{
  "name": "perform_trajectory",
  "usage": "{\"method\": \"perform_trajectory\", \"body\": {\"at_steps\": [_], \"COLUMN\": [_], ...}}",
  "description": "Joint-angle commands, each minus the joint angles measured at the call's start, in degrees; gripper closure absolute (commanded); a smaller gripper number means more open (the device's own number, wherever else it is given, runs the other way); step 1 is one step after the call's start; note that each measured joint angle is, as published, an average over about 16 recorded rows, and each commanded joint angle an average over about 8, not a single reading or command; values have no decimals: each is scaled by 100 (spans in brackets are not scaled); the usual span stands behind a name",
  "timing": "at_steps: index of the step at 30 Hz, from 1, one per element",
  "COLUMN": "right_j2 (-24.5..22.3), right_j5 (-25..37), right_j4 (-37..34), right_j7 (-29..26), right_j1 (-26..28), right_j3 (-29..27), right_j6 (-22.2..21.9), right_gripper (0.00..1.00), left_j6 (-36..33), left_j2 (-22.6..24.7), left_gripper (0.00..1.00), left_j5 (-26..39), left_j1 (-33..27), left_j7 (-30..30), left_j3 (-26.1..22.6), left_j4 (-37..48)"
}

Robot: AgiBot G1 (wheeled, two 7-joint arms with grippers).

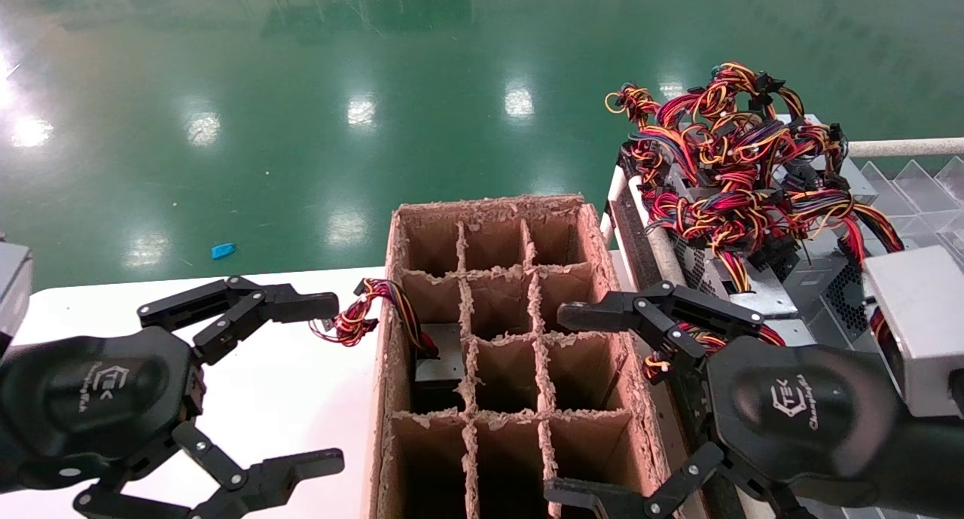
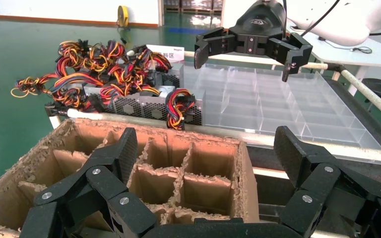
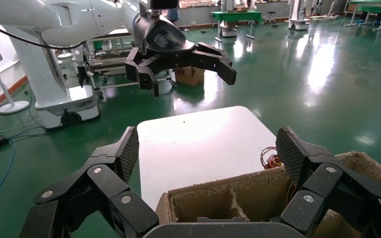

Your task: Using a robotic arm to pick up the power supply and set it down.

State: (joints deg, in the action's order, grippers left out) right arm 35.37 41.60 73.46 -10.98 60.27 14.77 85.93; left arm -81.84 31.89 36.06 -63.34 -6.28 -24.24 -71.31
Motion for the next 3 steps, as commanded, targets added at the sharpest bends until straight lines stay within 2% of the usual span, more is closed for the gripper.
{"method": "perform_trajectory", "body": {"at_steps": [1,3], "right_j2": [-11,-13], "right_j5": [3,4], "right_j4": [2,3], "right_j7": [9,11], "right_j1": [39,48], "right_j3": [37,46], "right_j6": [-7,-9], "right_gripper": [0,0], "left_j6": [0,0], "left_j2": [0,0], "left_gripper": [0,0], "left_j5": [0,0], "left_j1": [0,0], "left_j7": [0,0], "left_j3": [0,0], "left_j4": [0,0]}}
